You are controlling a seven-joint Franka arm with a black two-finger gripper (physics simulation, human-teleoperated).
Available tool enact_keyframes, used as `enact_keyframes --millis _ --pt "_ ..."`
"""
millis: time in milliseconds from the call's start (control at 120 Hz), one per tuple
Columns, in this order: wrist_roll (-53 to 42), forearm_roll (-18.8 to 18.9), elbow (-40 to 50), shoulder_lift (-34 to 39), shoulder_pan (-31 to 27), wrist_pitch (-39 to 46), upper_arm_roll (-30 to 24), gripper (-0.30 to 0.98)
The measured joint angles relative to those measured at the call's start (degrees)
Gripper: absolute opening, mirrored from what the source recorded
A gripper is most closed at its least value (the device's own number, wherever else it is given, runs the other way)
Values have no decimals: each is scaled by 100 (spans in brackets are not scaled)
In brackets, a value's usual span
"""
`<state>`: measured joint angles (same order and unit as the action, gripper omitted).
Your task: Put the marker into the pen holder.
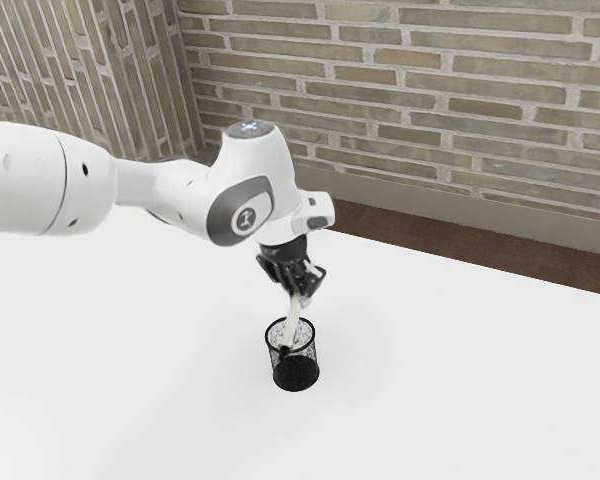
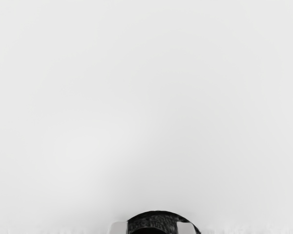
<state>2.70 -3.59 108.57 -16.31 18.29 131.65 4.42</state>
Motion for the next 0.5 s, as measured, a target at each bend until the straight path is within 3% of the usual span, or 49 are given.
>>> enact_keyframes --millis 133,217,358,500 --pt "-20 -104 226 120 9 -100 -67 29" --pt "-73 -105 -44 592 -44 -646 -27 42" --pt "-545 114 -1620 1029 -166 -2377 493 55" --pt "-1177 273 -1974 1348 -311 -3480 635 62"
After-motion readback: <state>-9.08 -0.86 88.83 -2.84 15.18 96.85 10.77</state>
